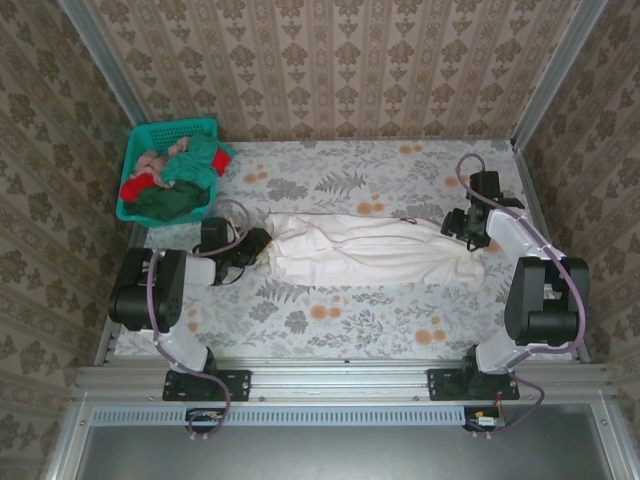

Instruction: Fold and stack the t-shirts

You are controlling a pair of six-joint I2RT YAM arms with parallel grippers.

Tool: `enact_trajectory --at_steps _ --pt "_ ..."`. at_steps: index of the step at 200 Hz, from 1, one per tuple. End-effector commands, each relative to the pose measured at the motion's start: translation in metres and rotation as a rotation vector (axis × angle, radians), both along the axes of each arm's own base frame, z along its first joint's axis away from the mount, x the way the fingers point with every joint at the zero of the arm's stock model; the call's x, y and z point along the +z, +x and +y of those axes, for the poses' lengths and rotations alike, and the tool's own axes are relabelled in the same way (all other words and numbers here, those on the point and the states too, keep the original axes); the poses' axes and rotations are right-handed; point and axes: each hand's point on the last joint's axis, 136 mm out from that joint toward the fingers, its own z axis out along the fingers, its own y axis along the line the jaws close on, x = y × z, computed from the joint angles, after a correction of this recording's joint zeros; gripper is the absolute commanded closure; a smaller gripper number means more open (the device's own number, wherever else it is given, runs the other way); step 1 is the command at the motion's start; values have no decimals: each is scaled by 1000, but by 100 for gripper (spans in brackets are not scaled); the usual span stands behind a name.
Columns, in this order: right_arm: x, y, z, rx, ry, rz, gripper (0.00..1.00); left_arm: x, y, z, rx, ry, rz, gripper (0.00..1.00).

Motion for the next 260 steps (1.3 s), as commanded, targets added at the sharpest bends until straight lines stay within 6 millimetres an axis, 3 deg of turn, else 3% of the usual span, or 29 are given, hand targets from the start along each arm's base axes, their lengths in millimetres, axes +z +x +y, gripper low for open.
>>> enact_trajectory --at_steps 1,22,40,63,87,104,122,143,162,172,178,182,186,198,216,235,260 --pt "-7 0 5 11 14 12 42 -5 -9 -11 -52 -23 26 74" --pt "-7 0 5 12 14 12 42 7 -2 -10 -62 -16 -4 89" --pt "-8 -1 4 10 12 15 42 30 12 -12 -94 14 -67 99" --pt "-5 -1 6 12 19 8 42 81 29 -26 -234 162 -209 100" --pt "-3 -1 7 15 27 3 42 116 18 -53 -502 503 -382 99" --pt "-3 -2 9 18 33 0 42 120 -3 -78 -697 635 -516 95" --pt "-2 -2 12 24 44 -1 42 110 -26 -94 -813 696 -612 93" --pt "1 -4 18 33 65 -5 42 96 -52 -97 -871 674 -664 91" --pt "6 -4 27 45 88 -14 42 82 -80 -101 -941 708 -734 76" --pt "9 -5 33 49 102 -21 42 76 -90 -100 -957 717 -756 74" --pt "12 -4 38 55 108 -28 42 75 -91 -97 -934 722 -750 67" --pt "14 -4 42 62 115 -32 42 75 -91 -95 -917 721 -746 54" --pt "16 -3 46 70 122 -39 42 77 -91 -95 -905 715 -753 49" --pt "23 -2 60 99 135 -59 42 84 -95 -97 -906 691 -775 52" --pt "32 1 81 147 141 -82 41 102 -93 -97 -866 681 -814 39" --pt "35 2 92 166 129 -88 41 114 -87 -92 -813 681 -821 40" --pt "28 1 108 190 117 -80 41 112 -67 -88 -734 710 -743 32"
